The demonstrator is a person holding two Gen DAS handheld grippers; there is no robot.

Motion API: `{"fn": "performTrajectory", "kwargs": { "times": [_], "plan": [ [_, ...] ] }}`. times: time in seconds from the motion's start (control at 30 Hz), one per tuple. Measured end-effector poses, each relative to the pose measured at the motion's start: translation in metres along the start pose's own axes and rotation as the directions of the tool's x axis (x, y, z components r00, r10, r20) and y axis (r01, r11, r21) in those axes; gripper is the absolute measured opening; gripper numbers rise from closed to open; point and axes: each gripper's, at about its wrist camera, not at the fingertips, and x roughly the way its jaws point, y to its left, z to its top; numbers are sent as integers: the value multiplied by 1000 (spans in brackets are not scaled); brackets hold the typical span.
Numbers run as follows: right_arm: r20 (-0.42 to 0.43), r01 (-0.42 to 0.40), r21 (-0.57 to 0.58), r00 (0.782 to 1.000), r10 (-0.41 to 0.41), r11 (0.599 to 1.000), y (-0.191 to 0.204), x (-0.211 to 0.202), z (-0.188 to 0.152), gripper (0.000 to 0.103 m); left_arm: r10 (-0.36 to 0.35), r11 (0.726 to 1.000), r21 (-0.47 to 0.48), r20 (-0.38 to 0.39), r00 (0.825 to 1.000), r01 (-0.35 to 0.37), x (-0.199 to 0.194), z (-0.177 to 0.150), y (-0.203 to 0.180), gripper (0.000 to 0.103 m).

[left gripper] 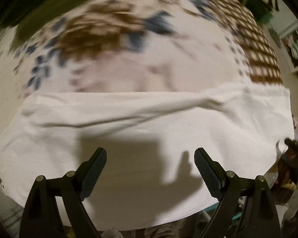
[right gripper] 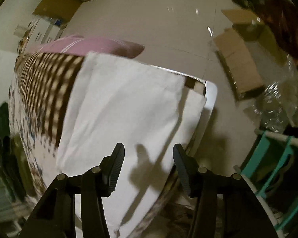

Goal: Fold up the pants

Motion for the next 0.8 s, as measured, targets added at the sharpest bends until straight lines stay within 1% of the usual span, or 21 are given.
{"fn": "performTrajectory", "kwargs": {
  "times": [0.03,0.07,0.1,0.13,0.17,0.2,0.23,0.3,0.4,0.47,0.5,0.57,0.63,0.67,0.7,0.73,0.77,0.8],
  "plan": [
    [-22,15,7,1000,-14,1000,18,32,-2,54,5,1000,14,0,1000,-5,3,1,-9,90],
    [-37,23,12,999,-22,1000,15,39,1,53,15,999,29,-1,1000,-15,5,1,-17,90],
    [-38,22,14,999,-22,1000,17,46,2,49,24,999,45,-2,1000,-24,7,2,-26,90],
    [-21,35,4,999,-35,999,17,46,2,40,31,998,63,1,1000,-31,8,4,-32,90],
    [6,52,-14,999,-52,999,19,42,2,7,39,996,74,3,999,-39,8,5,-35,90],
    [32,61,-41,998,-60,997,36,51,-4,5,45,996,80,4,999,-45,6,5,-41,90],
    [54,71,-68,996,-67,995,40,44,-6,5,47,995,83,7,999,-48,4,6,-43,90],
    [83,59,-80,995,-52,995,49,40,-12,4,54,995,87,13,998,-55,0,8,-49,90],
    [106,44,-83,994,-35,996,49,25,-15,4,65,994,94,-1,998,-64,-5,13,-53,90],
    [102,41,-74,994,-34,996,49,21,-17,4,66,993,94,-8,998,-65,-6,13,-55,90],
    [89,47,-63,995,-42,997,45,22,-16,4,68,993,96,-11,998,-66,-10,8,-63,90],
    [60,61,-63,997,-57,996,41,33,-15,4,68,993,100,-15,998,-67,-6,1,-65,90],
    [7,47,-57,999,-47,997,32,51,-11,6,67,993,102,-23,997,-65,-1,-4,-69,90],
    [-6,28,-36,1000,-28,999,26,54,-9,18,66,993,102,-28,997,-63,2,-6,-73,90],
    [2,18,0,1000,-18,1000,16,52,-8,34,63,993,102,-36,997,-59,6,-6,-77,90],
    [22,1,25,1000,-1,1000,9,49,-8,40,53,994,100,-48,997,-48,10,-5,-80,90],
    [40,-23,44,999,21,999,3,46,-7,49,44,995,95,-52,998,-38,12,-5,-83,90],
    [51,-51,63,998,48,997,-3,45,-6,50,38,995,92,-53,998,-33,15,-6,-85,90]
  ]
}}
